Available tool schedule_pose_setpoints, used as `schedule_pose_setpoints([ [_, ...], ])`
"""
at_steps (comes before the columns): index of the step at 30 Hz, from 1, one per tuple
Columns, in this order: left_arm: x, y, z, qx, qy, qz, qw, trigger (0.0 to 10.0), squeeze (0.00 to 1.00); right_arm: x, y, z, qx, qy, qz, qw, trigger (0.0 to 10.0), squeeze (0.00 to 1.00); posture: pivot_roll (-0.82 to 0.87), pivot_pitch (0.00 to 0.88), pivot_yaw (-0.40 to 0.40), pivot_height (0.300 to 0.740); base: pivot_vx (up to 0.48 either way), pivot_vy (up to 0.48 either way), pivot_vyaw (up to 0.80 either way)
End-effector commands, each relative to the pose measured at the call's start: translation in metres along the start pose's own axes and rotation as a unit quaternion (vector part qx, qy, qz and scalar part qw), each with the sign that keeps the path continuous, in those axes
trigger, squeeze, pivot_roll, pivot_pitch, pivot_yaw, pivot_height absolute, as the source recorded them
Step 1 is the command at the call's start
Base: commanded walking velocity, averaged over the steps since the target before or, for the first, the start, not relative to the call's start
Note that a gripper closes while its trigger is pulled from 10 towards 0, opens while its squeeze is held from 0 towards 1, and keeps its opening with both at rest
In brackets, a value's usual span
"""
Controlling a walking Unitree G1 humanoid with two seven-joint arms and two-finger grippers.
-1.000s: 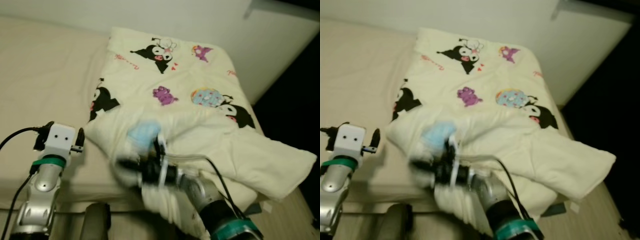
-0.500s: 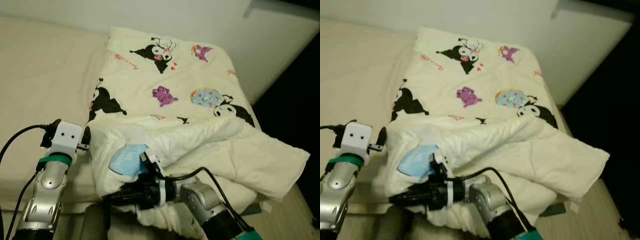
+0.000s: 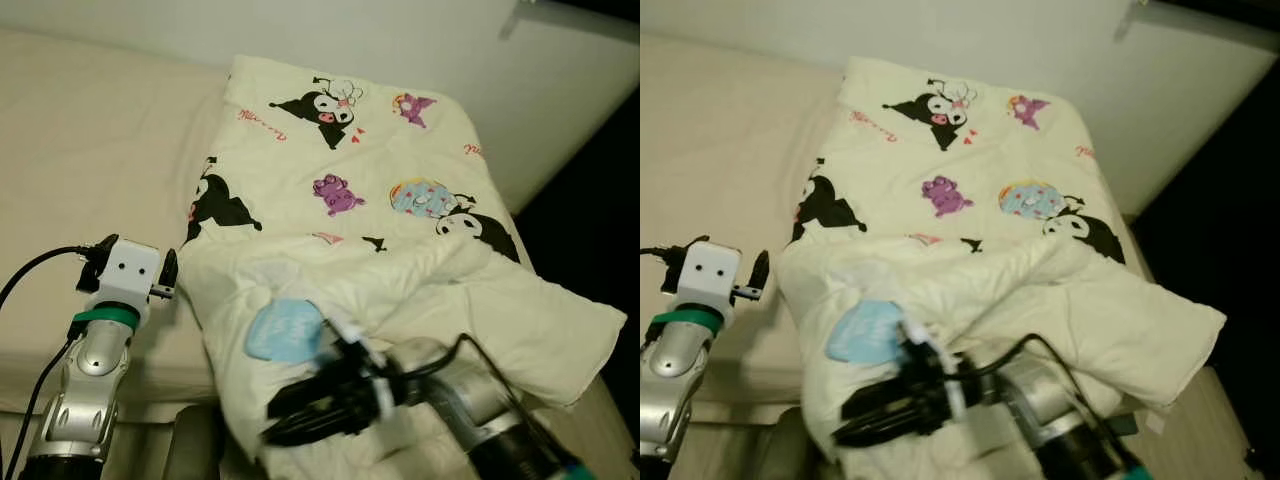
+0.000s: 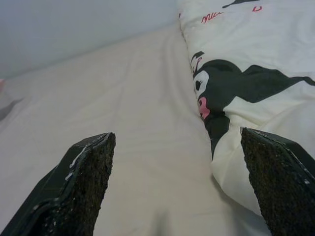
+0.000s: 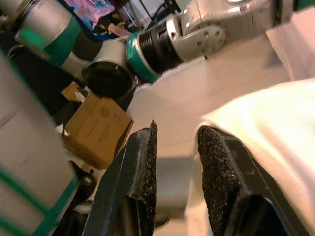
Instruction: Clean up the room
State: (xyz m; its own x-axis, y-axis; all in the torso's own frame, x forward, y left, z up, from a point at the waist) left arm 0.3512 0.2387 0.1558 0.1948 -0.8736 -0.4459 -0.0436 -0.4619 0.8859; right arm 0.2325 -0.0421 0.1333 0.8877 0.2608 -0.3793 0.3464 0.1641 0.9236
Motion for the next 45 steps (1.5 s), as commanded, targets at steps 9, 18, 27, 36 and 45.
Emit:
schedule_pose_setpoints([
  [9, 0.017, -0.006, 0.002, -0.008, -0.02, 0.009, 1.0, 10.0, 0.0, -0.018, 0.003, 0.069, -0.004, -0.086, -0.005, 0.996, 10.0, 0.0, 0.23, 0.086, -0.117, 0.575, 0.0, 0.0, 0.0],
  [18, 0.028, -0.007, 0.002, -0.009, -0.035, 0.009, 0.999, 10.0, 0.0, 0.082, 0.048, 0.13, 0.079, -0.451, 0.082, 0.885, 10.0, 0.0, 0.21, 0.08, -0.119, 0.575, 0.0, 0.0, 0.0],
  [27, 0.05, -0.004, 0.009, -0.002, -0.069, 0.004, 0.998, 10.0, 0.0, 0.139, 0.11, 0.113, 0.152, -0.584, 0.133, 0.786, 10.0, 0.0, 0.23, 0.07, -0.132, 0.575, 0.0, 0.0, 0.0],
  [36, 0.049, -0.004, 0.008, -0.002, -0.066, 0.003, 0.998, 10.0, 0.0, 0.164, 0.113, 0.122, -0.092, -0.698, 0.275, 0.654, 10.0, 0.0, 0.23, 0.062, -0.141, 0.575, 0.0, 0.0, 0.0],
  [45, 0.049, -0.008, 0.009, -0.008, -0.07, -0.004, 0.997, 10.0, 0.0, 0.167, 0.096, 0.134, -0.279, -0.653, 0.378, 0.594, 10.0, 0.0, 0.23, 0.065, -0.145, 0.575, 0.0, 0.0, 0.0],
])
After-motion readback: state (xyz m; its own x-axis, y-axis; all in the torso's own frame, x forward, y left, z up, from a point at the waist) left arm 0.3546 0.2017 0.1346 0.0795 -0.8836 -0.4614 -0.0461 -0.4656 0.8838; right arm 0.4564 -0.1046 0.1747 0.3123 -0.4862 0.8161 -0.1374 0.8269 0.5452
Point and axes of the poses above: a point about 5 cm out from each wrist's last joint towards the gripper, its own z axis pointing back from the gripper into the wrist, its own y axis along the axis of the wrist's last joint, x = y × z, the point moved 5 cm from there along -z, pointing out of the wrist towards the gripper, and after that the axes turned 2 degrees about -z, right-handed, at the moved point
